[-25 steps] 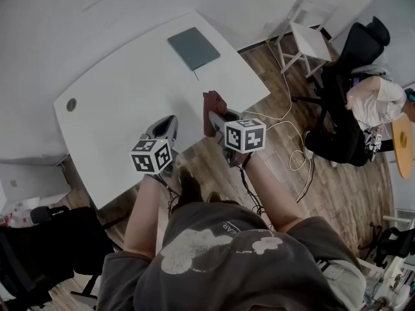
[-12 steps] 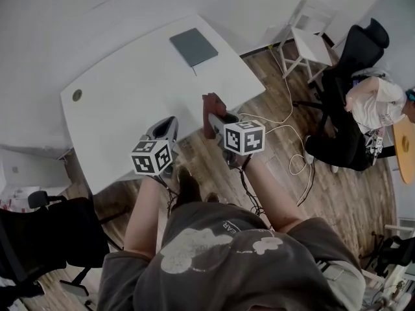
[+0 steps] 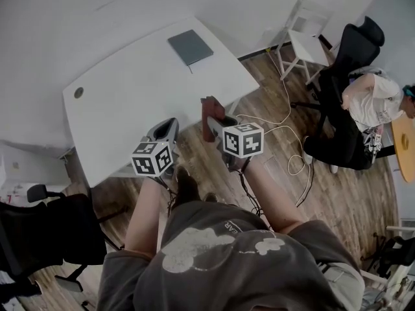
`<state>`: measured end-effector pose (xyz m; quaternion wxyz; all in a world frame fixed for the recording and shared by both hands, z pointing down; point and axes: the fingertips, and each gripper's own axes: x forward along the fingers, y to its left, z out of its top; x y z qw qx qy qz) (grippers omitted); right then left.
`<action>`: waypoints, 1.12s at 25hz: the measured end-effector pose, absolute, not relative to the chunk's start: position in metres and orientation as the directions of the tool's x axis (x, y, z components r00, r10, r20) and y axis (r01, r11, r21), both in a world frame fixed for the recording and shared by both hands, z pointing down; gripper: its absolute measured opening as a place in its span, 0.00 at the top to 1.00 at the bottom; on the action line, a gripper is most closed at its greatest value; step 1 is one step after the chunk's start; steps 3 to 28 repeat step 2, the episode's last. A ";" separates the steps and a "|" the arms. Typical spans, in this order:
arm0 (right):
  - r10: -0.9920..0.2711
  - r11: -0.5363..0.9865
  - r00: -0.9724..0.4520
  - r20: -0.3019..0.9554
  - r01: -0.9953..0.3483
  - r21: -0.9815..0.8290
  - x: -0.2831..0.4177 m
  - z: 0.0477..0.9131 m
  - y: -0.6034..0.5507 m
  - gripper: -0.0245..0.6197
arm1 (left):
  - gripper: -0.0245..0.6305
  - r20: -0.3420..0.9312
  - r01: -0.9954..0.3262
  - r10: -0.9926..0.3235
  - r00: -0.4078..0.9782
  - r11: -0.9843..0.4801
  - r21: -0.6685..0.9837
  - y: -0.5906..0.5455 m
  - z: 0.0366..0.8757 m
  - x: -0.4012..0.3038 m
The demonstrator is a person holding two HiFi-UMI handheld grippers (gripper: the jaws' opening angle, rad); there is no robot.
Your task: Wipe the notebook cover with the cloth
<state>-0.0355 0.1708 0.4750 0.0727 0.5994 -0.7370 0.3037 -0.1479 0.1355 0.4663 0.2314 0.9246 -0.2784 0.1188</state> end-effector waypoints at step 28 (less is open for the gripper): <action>-0.840 0.102 -0.274 0.469 -0.928 -0.359 -0.034 0.473 0.176 0.80 | 0.96 0.346 -0.568 -0.459 0.818 -0.741 0.359 0.141 0.464 -0.145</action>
